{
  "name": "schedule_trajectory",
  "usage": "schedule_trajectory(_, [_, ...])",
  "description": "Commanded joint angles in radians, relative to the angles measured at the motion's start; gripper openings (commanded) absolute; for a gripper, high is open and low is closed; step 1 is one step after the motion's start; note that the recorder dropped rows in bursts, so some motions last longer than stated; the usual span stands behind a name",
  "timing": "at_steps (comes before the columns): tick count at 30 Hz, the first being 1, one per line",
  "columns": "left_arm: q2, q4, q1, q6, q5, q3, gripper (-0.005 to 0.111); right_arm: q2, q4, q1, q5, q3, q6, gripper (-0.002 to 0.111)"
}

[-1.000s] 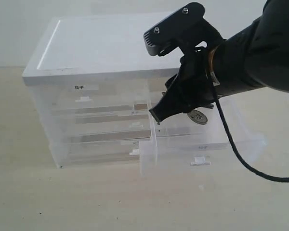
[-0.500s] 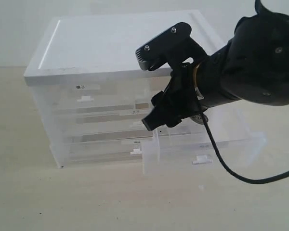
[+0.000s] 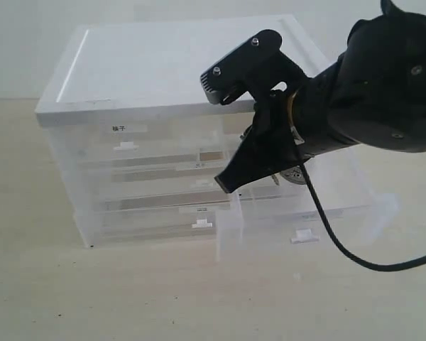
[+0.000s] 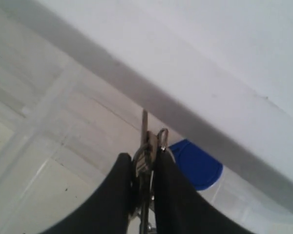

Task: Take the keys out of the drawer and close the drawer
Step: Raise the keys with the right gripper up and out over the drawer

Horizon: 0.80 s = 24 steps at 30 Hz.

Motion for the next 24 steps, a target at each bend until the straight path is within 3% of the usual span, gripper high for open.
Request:
schedule_trajectory(1, [-0.004,-0.009,-0.006,-0.009,0.012,0.005,0.005,-0.057,-0.002,-0.003,0.030,0.004,-0.014,0.000])
schedule_trajectory(24, [-0.004,-0.010,-0.006,-0.009,0.010,0.005,0.005,-0.283,0.070,-0.003,0.041,0.004,-0.092,0.000])
